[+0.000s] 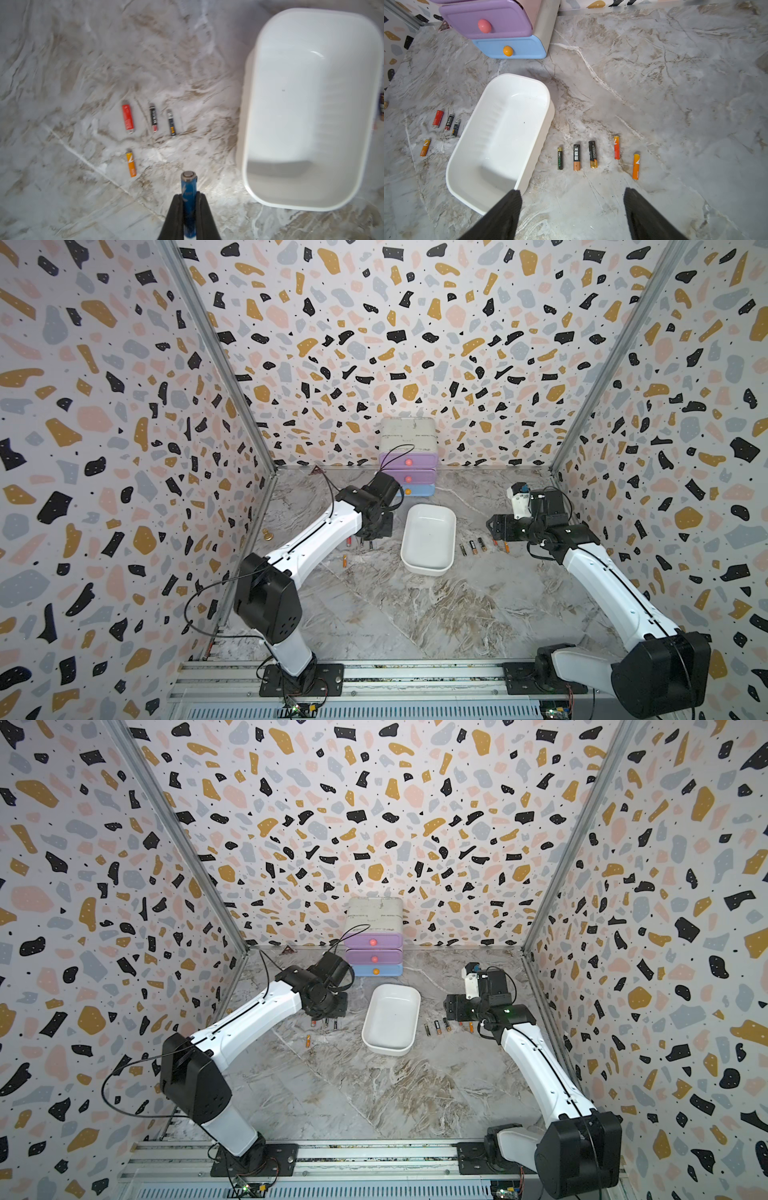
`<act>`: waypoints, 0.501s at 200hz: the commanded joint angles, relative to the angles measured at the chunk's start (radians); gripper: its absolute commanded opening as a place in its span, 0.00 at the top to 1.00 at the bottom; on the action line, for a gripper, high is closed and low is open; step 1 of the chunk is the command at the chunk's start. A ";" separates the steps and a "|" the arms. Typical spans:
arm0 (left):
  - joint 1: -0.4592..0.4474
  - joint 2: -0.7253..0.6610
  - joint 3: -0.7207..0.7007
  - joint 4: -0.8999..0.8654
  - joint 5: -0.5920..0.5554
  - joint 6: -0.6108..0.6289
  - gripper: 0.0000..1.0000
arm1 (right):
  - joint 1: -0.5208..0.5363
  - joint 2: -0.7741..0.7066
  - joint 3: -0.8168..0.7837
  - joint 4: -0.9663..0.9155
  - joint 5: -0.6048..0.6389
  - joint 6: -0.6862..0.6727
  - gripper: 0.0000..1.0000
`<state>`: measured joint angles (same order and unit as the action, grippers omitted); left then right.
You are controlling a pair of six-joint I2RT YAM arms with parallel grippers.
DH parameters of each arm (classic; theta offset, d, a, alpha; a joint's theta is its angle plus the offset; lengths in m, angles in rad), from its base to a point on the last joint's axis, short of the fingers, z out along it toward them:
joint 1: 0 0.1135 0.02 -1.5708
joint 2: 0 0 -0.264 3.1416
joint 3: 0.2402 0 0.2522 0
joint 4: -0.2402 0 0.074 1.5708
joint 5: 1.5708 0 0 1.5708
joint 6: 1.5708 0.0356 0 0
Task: Take the batteries out of the storage box
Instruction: Place the battery at the center of the board.
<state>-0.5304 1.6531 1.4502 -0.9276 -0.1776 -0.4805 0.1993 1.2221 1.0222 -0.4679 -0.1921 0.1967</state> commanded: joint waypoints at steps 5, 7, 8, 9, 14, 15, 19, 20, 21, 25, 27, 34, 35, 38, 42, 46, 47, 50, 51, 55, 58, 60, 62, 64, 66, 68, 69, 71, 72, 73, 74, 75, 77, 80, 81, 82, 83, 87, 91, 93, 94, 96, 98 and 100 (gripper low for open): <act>0.046 0.006 -0.135 0.115 0.007 0.032 1.00 | 0.018 0.002 -0.001 0.022 -0.017 -0.004 0.17; 0.049 0.011 -0.143 0.121 0.007 0.033 1.00 | 0.018 0.003 -0.001 0.021 -0.018 -0.003 0.17; 0.050 0.012 -0.146 0.123 0.009 0.033 1.00 | 0.019 0.003 0.000 0.020 -0.018 -0.004 0.17; 0.051 0.015 -0.150 0.126 0.010 0.033 1.00 | 0.020 0.004 0.001 0.020 -0.017 -0.005 0.17; 0.054 0.028 -0.165 0.143 0.010 0.035 1.00 | 0.022 0.006 0.003 0.018 -0.018 -0.004 0.17; 0.055 0.031 -0.167 0.146 0.010 0.035 1.00 | 0.022 0.006 0.004 0.017 -0.017 -0.004 0.17; 0.055 0.044 -0.174 0.159 0.012 0.037 1.00 | 0.024 0.007 0.005 0.015 -0.017 -0.006 0.17; 0.055 0.049 -0.176 0.160 0.012 0.036 1.00 | 0.025 0.007 0.005 0.014 -0.017 -0.005 0.17; 0.055 0.052 -0.177 0.161 0.013 0.037 1.00 | 0.026 0.007 0.005 0.015 -0.018 -0.007 0.17; 0.055 0.067 -0.177 0.163 0.015 0.036 1.00 | 0.028 0.006 0.007 0.015 -0.018 -0.008 0.17; 0.055 0.078 -0.176 0.162 0.015 0.036 1.00 | 0.028 0.005 0.007 0.013 -0.016 -0.009 0.17; 0.055 0.107 -0.174 0.166 0.016 0.033 1.00 | 0.029 0.005 0.010 0.010 -0.015 -0.010 0.17; 0.055 0.110 -0.174 0.168 0.017 0.032 1.00 | 0.029 0.005 0.011 0.008 -0.015 -0.011 0.17; 0.055 0.122 -0.174 0.170 0.021 0.029 1.00 | 0.031 0.005 0.011 0.007 -0.014 -0.012 0.17; 0.054 0.135 -0.172 0.173 0.023 0.027 1.00 | 0.031 0.004 0.013 0.003 -0.014 -0.014 0.17; 0.054 0.149 -0.170 0.175 0.022 0.024 1.00 | 0.032 0.004 0.014 0.000 -0.011 -0.017 0.17; 0.055 0.152 -0.170 0.176 0.022 0.023 1.00 | 0.032 0.004 0.015 0.000 -0.010 -0.018 0.17; 0.055 0.160 -0.172 0.179 0.017 0.017 1.00 | 0.032 0.001 0.014 -0.002 -0.009 -0.019 0.17; 0.055 0.162 -0.172 0.179 0.015 0.017 1.00 | 0.032 0.001 0.014 -0.003 -0.009 -0.020 0.17; 0.055 0.172 -0.173 0.183 0.012 0.012 1.00 | 0.034 0.001 0.015 -0.004 -0.009 -0.021 0.17; 0.055 0.182 -0.174 0.184 0.009 0.008 1.00 | 0.035 0.000 0.014 -0.004 -0.008 -0.022 0.17; 0.055 0.187 -0.175 0.186 0.005 0.006 1.00 | 0.034 0.000 0.013 -0.005 -0.008 -0.023 0.17; 0.055 0.192 -0.175 0.185 0.003 0.005 1.00 | 0.035 -0.001 0.013 -0.006 -0.007 -0.023 0.17; 0.055 0.198 -0.174 0.184 0.003 0.002 1.00 | 0.034 -0.001 0.013 -0.007 -0.006 -0.022 0.17; 0.055 0.203 -0.173 0.184 0.004 0.000 1.00 | 0.034 -0.001 0.013 -0.008 -0.005 -0.024 0.17; 0.055 0.209 -0.171 0.182 0.004 -0.002 1.00 | 0.034 0.000 0.013 -0.009 -0.004 -0.025 0.17; 0.055 0.213 -0.170 0.181 0.003 -0.003 1.00 | 0.034 0.000 0.012 -0.010 -0.004 -0.025 0.17; 0.055 0.219 -0.170 0.181 0.005 -0.004 1.00 | 0.034 -0.001 0.013 -0.010 -0.004 -0.026 0.17; 0.055 0.222 -0.169 0.181 0.007 -0.004 1.00 | 0.035 -0.002 0.013 -0.010 -0.003 -0.026 0.17; 0.055 0.224 -0.169 0.181 0.008 -0.004 1.00 | 0.035 -0.001 0.013 -0.011 -0.003 -0.026 0.17; 0.055 0.226 -0.168 0.180 0.008 -0.004 1.00 | 0.035 -0.001 0.013 -0.011 -0.003 -0.026 0.17; 0.055 0.228 -0.169 0.180 0.009 -0.004 1.00 | 0.035 -0.001 0.013 -0.011 -0.003 -0.026 0.17; 0.055 0.232 -0.169 0.180 0.010 -0.005 1.00 | 0.035 -0.001 0.013 -0.012 -0.002 -0.026 0.17; 0.055 0.238 -0.169 0.180 0.014 -0.009 1.00 | 0.035 -0.001 0.013 -0.012 0.000 -0.028 0.17; 0.055 0.240 -0.170 0.179 0.014 -0.010 1.00 | 0.035 -0.002 0.013 -0.013 0.000 -0.027 0.17; 0.055 0.242 -0.170 0.179 0.014 -0.012 1.00 | 0.035 -0.002 0.012 -0.013 0.001 -0.027 0.17; 0.055 0.243 -0.171 0.179 0.015 -0.013 1.00 | 0.035 -0.002 0.012 -0.013 0.001 -0.028 0.17; 0.055 0.246 -0.176 0.180 0.015 -0.018 1.00 | 0.035 -0.003 0.011 -0.014 0.002 -0.030 0.17; 0.055 0.249 -0.183 0.183 0.019 -0.021 1.00 | 0.035 -0.003 0.012 -0.013 0.005 -0.031 0.17; 0.055 0.250 -0.187 0.185 0.019 -0.023 1.00 | 0.035 -0.003 0.011 -0.013 0.008 -0.031 0.17; 0.055 0.250 -0.188 0.188 0.019 -0.024 1.00 | 0.035 -0.003 0.012 -0.013 0.009 -0.031 0.17; 0.055 0.251 -0.193 0.189 0.020 -0.025 1.00 | 0.035 -0.003 0.012 -0.014 0.009 -0.032 0.17; 0.055 0.249 -0.197 0.191 0.021 -0.027 1.00 | 0.035 -0.003 0.013 -0.014 0.011 -0.032 0.17; 0.055 0.248 -0.201 0.194 0.021 -0.029 1.00 | 0.035 -0.003 0.013 -0.013 0.013 -0.033 0.17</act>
<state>-0.4740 1.8992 1.2797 -0.7567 -0.1650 -0.4774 0.2295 1.2324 1.0210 -0.4637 -0.1940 0.1814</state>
